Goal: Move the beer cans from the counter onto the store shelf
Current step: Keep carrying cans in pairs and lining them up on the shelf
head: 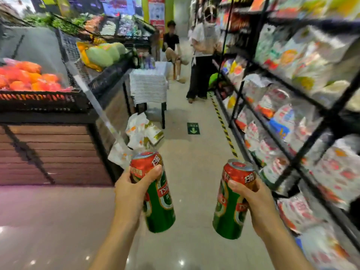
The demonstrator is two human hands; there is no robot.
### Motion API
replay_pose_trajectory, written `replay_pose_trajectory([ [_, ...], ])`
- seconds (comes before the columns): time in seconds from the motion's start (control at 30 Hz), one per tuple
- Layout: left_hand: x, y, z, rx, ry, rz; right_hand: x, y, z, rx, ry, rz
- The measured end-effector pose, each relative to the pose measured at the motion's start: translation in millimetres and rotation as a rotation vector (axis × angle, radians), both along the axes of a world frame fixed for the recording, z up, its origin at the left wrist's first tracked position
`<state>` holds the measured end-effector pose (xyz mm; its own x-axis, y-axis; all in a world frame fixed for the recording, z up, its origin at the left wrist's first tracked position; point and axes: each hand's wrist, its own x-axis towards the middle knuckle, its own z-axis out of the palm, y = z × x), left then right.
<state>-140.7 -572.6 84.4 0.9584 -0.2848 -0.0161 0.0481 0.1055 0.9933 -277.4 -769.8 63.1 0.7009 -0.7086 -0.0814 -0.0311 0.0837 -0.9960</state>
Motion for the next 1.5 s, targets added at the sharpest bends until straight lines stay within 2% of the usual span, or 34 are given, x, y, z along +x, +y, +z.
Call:
replay_pose_trajectory([
  [0.23,25.9,-131.6,-11.1,0.073,-0.003,-0.296,-58.4,-81.6,-14.4,0.076,-0.001,-0.355],
  [0.57,46.2,-345.6,-5.1,0.073,-0.05,-0.713,-74.2,-197.9,-3.0,0.069,-0.018,-0.772],
  [0.9,-6.2,-523.0,-7.6,0.101,-0.066,-1.107,-132.3,-276.0,-11.1,0.097,-0.029,-1.167],
  [1.23,-136.8,-670.6,-0.6,0.083,-0.079,-1.35,-230.9,-400.7,-9.1,-0.008,0.013,-1.316],
  [1.5,-218.8,-751.5,14.1,0.063,-0.191,-1.45,-292.3,-486.7,11.7,-0.125,-0.018,-1.286],
])
